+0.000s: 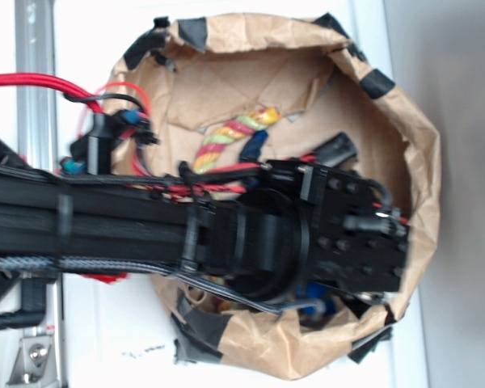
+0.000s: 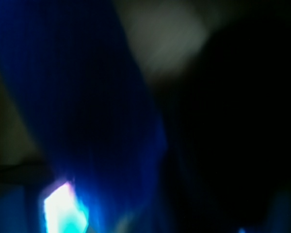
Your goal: Grab the blue rope.
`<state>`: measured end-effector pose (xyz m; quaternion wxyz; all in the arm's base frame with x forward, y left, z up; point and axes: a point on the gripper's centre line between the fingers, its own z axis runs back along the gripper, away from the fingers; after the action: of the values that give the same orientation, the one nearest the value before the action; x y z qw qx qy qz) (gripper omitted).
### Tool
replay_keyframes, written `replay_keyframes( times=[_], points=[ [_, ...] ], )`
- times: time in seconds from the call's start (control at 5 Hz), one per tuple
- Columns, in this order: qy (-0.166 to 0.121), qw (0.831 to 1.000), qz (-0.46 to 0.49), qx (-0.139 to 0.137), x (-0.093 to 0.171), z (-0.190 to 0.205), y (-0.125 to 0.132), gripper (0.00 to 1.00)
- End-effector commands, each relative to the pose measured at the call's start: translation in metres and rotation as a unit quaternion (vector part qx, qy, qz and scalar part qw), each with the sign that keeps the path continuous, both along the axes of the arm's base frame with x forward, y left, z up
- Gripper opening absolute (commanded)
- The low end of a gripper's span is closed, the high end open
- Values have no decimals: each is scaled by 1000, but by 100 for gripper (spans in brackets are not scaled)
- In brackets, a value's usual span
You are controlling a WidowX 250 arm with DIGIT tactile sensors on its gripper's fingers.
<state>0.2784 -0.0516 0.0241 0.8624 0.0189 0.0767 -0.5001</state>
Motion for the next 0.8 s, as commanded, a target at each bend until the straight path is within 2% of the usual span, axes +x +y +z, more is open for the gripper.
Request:
replay_keyframes(
  times=[0.0, 0.2, 0.4, 0.6],
  points=[
    [12, 999, 23, 44, -20, -1, 16, 100],
    [12, 998, 32, 58, -19, -10, 12, 24],
    [1, 997, 51, 54, -16, -14, 10, 0],
    [-13, 997, 57, 56, -13, -11, 10, 0]
  ],
)
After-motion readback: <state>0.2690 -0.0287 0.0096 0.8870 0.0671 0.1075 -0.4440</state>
